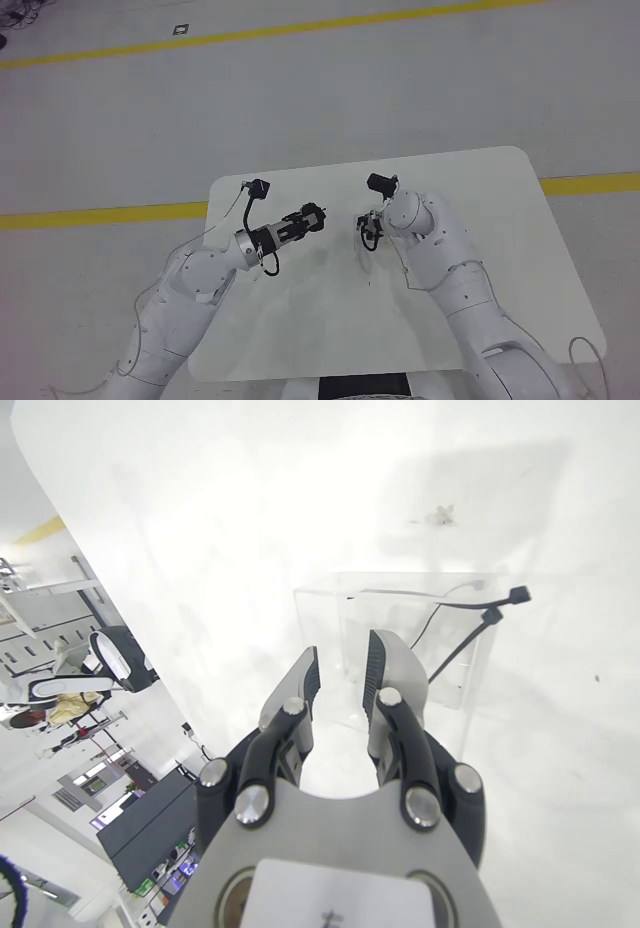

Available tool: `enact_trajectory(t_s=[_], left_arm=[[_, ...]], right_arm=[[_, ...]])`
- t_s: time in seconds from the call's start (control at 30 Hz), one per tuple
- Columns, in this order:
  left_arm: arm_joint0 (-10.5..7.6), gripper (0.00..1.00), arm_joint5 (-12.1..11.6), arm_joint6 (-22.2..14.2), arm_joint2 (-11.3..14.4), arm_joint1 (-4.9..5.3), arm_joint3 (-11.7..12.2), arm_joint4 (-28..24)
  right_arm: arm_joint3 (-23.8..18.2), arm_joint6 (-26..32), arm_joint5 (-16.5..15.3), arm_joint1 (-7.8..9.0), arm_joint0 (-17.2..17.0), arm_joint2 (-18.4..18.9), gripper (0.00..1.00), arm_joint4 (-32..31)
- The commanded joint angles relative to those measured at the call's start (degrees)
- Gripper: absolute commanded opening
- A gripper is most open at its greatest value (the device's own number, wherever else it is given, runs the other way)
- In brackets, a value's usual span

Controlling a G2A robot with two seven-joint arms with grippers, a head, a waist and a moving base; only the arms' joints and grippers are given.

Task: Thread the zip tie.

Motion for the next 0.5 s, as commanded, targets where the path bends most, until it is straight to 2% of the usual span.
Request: enact_trajectory(t_s=[0.0, 0.27, 0.47], left_arm=[[0.0, 0.0, 0.0, 0.0, 0.0, 0.0, 0.0, 0.0], [0.0, 0.0, 0.0, 0.0, 0.0, 0.0, 0.0, 0.0], [0.0, 0.0, 0.0, 0.0, 0.0, 0.0, 0.0, 0.0]], right_arm=[[-1.2, 0.5, 0.0, -0.23, -0.7, 1.0, 0.21, -0.3], [-6.2, 4.3, 0.0, -1.36, -4.0, 4.8, 0.21, -6.2], [-6.7, 6.2, 0.0, -3.23, -4.9, 6.7, 0.21, -11.3]])
